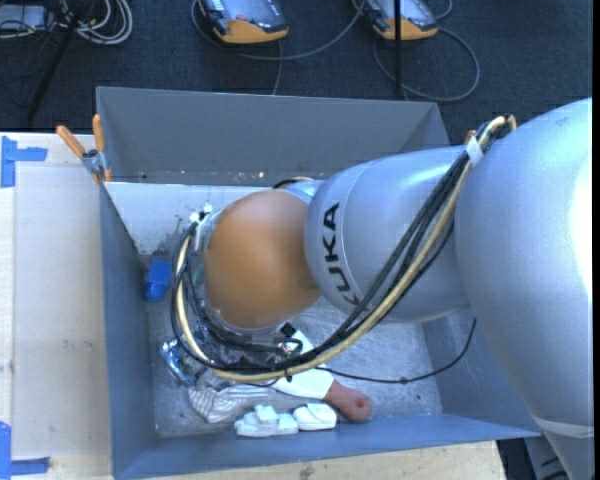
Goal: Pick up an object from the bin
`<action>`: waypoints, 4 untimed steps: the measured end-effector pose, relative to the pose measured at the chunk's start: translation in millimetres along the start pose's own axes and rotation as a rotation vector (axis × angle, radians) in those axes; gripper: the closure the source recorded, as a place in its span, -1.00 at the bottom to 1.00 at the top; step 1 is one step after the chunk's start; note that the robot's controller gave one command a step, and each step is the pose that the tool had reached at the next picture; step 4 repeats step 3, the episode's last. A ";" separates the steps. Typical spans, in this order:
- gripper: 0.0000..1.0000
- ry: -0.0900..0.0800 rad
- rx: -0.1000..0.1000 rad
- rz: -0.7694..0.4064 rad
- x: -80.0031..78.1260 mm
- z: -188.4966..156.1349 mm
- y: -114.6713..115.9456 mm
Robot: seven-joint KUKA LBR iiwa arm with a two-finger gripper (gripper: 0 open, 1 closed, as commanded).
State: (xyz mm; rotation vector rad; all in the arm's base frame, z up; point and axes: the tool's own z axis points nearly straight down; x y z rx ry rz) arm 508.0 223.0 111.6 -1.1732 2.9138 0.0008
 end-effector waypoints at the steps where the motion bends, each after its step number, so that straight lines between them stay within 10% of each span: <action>1: 1.00 -0.001 0.000 -0.104 8.6 8.9 -11.9; 3: 1.00 0.004 -0.003 -0.096 -0.1 -98.0 -9.2; 4: 1.00 0.004 -0.003 -0.096 -0.1 -98.0 -9.2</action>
Offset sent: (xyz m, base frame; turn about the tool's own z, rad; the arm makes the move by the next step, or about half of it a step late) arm 0.0138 0.0153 0.1302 0.0322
